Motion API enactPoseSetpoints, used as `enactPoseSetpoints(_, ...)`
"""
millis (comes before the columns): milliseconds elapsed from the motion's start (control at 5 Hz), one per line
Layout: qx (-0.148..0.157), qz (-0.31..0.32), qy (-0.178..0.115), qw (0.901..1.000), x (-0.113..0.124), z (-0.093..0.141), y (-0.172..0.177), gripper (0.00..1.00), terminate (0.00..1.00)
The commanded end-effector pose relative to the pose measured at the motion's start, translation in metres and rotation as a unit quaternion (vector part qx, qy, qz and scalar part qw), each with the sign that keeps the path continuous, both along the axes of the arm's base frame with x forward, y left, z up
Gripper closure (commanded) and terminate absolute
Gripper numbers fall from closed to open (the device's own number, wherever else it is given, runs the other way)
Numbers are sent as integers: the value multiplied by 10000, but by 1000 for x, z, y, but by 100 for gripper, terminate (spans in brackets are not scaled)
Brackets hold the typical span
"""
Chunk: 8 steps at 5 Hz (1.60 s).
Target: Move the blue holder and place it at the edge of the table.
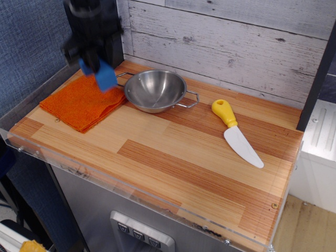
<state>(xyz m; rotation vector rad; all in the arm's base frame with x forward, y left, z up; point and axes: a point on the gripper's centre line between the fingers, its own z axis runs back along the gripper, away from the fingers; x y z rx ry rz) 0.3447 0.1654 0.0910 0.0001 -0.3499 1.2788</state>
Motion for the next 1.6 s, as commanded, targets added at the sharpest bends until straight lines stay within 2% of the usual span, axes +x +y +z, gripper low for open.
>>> enactPoseSetpoints(0, 234, -216, -860, 9958, -10, 83, -6, 100, 0)
enactPoseSetpoints(200, 168, -783, -871, 9930, -32, 88, -33, 100, 0)
enactPoseSetpoints(400, 85, -1493, -803, 9855, -61, 85, -65, 100, 0)
enactPoseSetpoints(600, 31, -2070, -737, 9756, -85, 77, -94, 100, 0)
enactPoseSetpoints(800, -17, -2428, -594, 9682, -97, 65, -116, 100, 0)
enactPoseSetpoints(1400, 22, -2827, -58, 9592, -94, 15, -155, 100, 0)
